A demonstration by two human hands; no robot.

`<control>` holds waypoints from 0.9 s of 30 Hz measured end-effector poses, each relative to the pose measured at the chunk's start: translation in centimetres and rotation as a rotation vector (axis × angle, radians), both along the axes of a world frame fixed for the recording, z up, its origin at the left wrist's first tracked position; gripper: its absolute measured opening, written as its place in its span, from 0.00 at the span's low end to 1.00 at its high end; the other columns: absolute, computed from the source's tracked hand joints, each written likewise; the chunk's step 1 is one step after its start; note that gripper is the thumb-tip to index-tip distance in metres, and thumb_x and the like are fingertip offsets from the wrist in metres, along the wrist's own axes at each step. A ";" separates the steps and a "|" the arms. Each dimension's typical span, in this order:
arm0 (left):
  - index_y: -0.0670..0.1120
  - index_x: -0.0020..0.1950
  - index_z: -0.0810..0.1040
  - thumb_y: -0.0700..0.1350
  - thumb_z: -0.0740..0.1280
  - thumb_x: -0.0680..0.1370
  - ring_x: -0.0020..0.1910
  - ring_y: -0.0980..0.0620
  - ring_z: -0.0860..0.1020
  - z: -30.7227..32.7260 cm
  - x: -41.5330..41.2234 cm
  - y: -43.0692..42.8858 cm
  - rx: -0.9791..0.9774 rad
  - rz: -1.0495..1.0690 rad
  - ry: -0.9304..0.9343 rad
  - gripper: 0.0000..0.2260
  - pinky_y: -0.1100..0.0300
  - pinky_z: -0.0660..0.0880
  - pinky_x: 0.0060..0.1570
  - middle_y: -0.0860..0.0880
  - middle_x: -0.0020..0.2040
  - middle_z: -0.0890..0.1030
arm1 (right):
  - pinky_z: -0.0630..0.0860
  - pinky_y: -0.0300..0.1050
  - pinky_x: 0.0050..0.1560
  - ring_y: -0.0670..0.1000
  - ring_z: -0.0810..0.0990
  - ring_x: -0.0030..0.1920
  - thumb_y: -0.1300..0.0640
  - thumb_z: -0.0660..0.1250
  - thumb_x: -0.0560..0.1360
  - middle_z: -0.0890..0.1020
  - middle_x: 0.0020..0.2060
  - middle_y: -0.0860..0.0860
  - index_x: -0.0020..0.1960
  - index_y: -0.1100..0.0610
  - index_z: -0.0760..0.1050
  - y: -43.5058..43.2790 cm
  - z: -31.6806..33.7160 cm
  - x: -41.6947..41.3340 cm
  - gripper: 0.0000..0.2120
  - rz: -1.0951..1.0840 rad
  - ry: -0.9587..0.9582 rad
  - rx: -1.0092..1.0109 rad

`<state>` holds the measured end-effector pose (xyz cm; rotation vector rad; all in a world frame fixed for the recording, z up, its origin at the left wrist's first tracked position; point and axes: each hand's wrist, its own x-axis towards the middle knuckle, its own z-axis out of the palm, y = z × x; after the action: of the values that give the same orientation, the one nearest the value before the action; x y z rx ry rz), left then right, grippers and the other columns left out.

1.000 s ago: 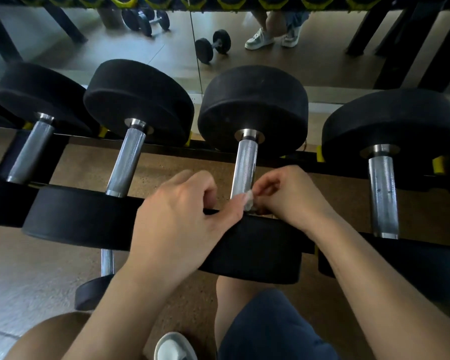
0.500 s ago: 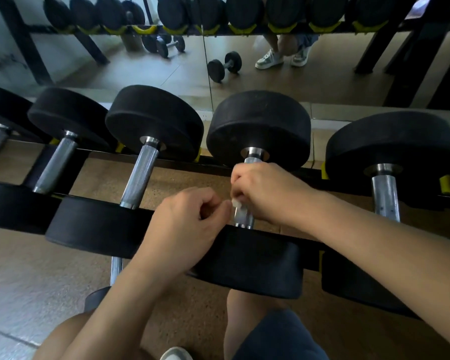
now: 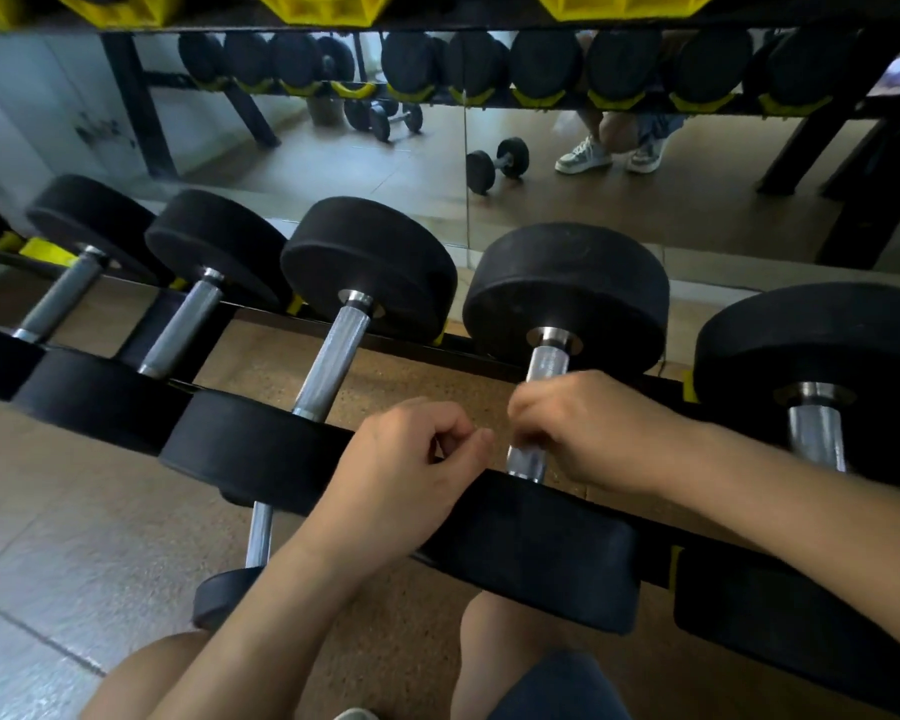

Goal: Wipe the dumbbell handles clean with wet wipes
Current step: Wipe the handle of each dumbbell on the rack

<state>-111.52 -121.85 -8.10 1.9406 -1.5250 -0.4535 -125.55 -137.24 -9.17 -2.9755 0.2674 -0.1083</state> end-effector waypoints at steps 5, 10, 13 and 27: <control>0.57 0.43 0.77 0.54 0.62 0.77 0.44 0.61 0.75 0.7 -0.2 1.3 0.004 -0.003 -0.026 0.06 0.66 0.72 0.45 0.57 0.43 0.76 | 0.79 0.46 0.47 0.40 0.77 0.43 0.62 0.71 0.70 0.79 0.41 0.41 0.41 0.50 0.81 0.1 -1.0 -1.7 0.08 0.024 -0.019 0.196; 0.58 0.52 0.78 0.54 0.67 0.77 0.45 0.60 0.78 1.2 -0.4 1.2 -0.069 0.071 0.173 0.05 0.64 0.76 0.46 0.58 0.44 0.80 | 0.79 0.40 0.41 0.47 0.82 0.40 0.68 0.69 0.73 0.83 0.39 0.47 0.46 0.54 0.82 -0.4 2.7 -0.8 0.09 -0.380 -0.421 0.941; 0.53 0.60 0.77 0.55 0.68 0.72 0.45 0.56 0.81 2.3 -1.3 0.6 -0.194 0.064 0.519 0.17 0.59 0.79 0.46 0.53 0.47 0.84 | 0.78 0.36 0.39 0.49 0.82 0.40 0.67 0.65 0.73 0.82 0.42 0.54 0.56 0.61 0.80 0.9 4.4 -0.4 0.13 -0.293 -0.485 1.522; 0.47 0.41 0.84 0.41 0.68 0.76 0.41 0.56 0.79 3.9 -3.0 0.5 -0.384 0.287 0.687 0.06 0.60 0.74 0.44 0.48 0.41 0.84 | 0.74 0.35 0.30 0.48 0.76 0.34 0.57 0.69 0.69 0.80 0.35 0.54 0.42 0.61 0.79 5.5 5.5 0.4 0.07 -0.428 -0.949 1.934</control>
<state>-114.51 -121.36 -4.22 1.4535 -0.8078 -0.5732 -125.10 -131.70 -3.66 -0.7663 0.4478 -0.7220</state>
